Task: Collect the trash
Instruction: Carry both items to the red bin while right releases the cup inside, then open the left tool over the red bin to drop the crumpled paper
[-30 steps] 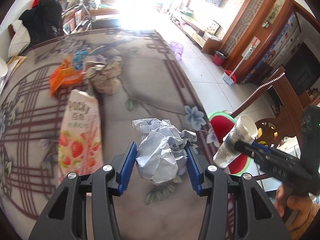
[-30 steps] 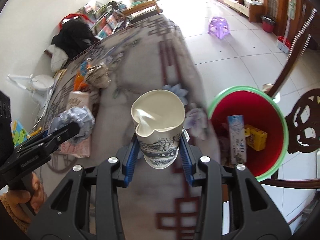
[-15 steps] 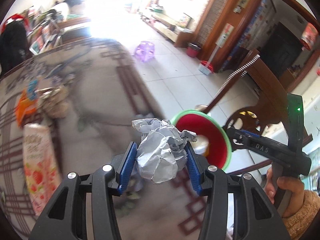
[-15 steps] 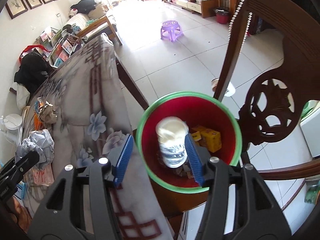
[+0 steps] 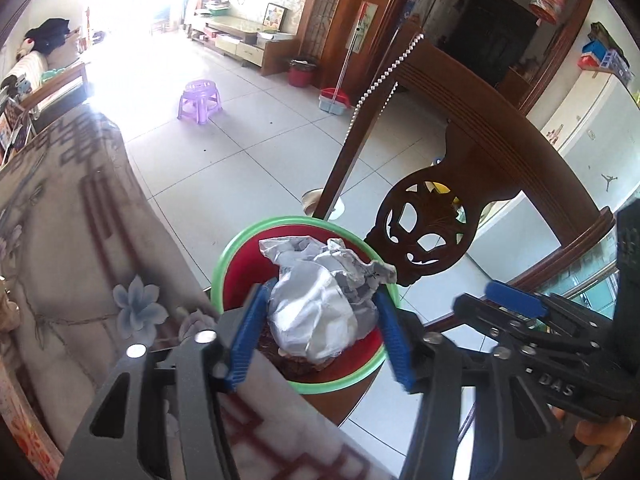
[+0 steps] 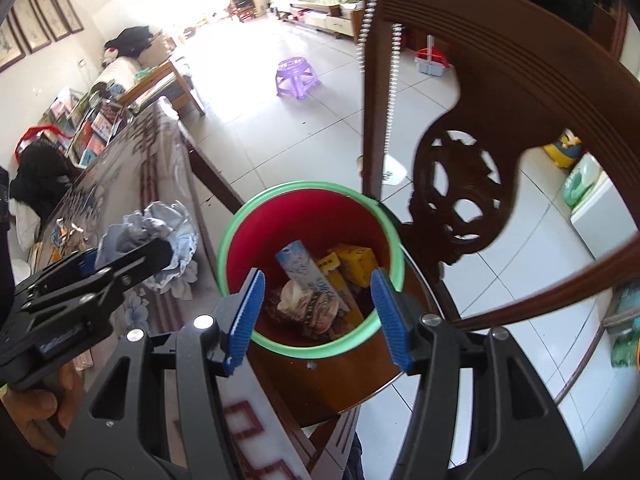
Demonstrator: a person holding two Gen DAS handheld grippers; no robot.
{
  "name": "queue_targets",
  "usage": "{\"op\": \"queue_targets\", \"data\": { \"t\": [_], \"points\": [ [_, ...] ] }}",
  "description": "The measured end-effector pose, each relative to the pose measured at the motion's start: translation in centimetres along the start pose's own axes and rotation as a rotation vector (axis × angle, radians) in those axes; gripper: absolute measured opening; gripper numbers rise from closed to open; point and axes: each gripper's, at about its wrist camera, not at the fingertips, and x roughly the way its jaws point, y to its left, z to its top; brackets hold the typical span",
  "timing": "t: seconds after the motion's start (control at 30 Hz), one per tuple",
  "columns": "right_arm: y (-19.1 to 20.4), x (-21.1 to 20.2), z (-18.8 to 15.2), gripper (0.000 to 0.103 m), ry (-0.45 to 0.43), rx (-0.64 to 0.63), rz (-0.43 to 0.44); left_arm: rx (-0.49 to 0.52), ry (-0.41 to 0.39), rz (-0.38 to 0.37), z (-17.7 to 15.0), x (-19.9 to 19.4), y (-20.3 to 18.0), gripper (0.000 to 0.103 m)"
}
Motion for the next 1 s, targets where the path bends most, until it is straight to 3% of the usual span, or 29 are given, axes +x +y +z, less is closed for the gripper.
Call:
{"op": "queue_targets", "data": {
  "t": [0.03, 0.2, 0.4, 0.63, 1.0],
  "points": [
    [-0.5, -0.3, -0.1, 0.054, -0.005, 0.012, -0.005, 0.001, -0.005, 0.006, 0.0, 0.0, -0.2, 0.068],
    [-1.7, -1.5, -0.7, 0.054, -0.027, 0.048, -0.014, -0.006, -0.024, 0.021, -0.2, -1.1, -0.3, 0.068],
    [0.3, -1.7, -1.0, 0.054, -0.027, 0.008, 0.015, -0.041, -0.076, 0.072, -1.6, -5.2, 1.9, 0.068],
    [5.2, -1.5, -1.5, 0.054, -0.021, -0.095, 0.083, -0.183, -0.152, 0.122, -5.2, -11.2, 6.9, 0.068],
    [15.2, -1.4, -4.9, 0.054, 0.019, -0.262, 0.184, -0.348, -0.185, 0.216, -11.7, -16.6, 14.1, 0.068]
  ]
}}
